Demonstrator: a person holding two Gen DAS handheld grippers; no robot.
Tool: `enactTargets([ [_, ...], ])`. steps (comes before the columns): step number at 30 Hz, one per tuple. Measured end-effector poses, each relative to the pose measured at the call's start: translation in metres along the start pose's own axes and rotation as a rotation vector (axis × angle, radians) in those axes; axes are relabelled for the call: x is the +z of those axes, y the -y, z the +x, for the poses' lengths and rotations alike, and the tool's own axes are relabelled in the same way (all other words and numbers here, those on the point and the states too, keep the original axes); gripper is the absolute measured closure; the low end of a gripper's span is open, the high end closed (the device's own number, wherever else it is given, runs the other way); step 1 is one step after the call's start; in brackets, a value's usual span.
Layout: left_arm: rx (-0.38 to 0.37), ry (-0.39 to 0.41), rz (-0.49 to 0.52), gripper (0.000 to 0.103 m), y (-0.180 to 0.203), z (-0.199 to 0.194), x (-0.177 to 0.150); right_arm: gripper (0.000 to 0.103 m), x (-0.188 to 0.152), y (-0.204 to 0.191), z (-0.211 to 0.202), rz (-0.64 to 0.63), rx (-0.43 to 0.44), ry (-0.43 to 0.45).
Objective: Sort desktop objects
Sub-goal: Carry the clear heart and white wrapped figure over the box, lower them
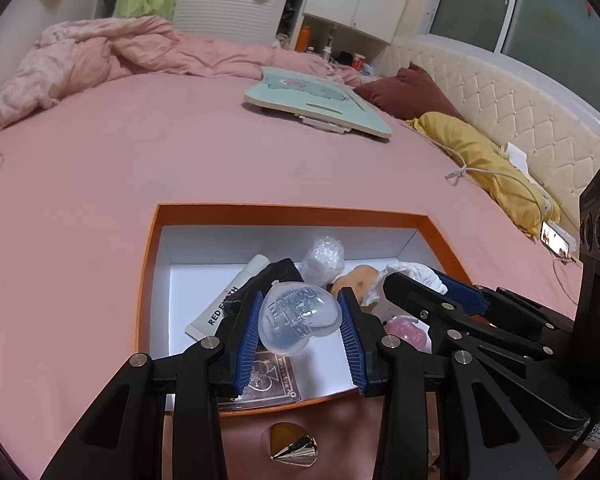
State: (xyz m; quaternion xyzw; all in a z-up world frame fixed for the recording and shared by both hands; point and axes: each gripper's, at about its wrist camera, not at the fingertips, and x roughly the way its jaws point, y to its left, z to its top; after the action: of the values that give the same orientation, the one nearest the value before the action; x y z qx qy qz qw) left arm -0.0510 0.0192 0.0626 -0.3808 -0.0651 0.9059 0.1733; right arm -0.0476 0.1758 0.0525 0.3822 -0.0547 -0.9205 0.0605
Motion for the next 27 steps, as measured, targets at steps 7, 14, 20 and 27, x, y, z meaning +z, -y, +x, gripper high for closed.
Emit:
enactTargets([
  [7, 0.005, -0.003, 0.004, 0.067, 0.0012, 0.0003, -0.0003, 0.069, 0.0004, -0.0007, 0.0021, 0.004, -0.006, -0.008],
  [14, 0.004, -0.009, -0.002, 0.067, -0.0001, 0.0013, -0.0008, 0.069, 0.0001, -0.0017, 0.0023, 0.002, -0.011, -0.007],
  [20, 0.006, -0.011, 0.0, 0.067, 0.0002, 0.0015, -0.0009, 0.069, -0.0003, -0.0011, 0.0025, 0.005, -0.012, -0.01],
  [27, 0.004, -0.016, -0.003, 0.067, -0.0017, 0.0025, -0.0005, 0.069, -0.0004, -0.0009, 0.0037, 0.006, -0.014, -0.013],
])
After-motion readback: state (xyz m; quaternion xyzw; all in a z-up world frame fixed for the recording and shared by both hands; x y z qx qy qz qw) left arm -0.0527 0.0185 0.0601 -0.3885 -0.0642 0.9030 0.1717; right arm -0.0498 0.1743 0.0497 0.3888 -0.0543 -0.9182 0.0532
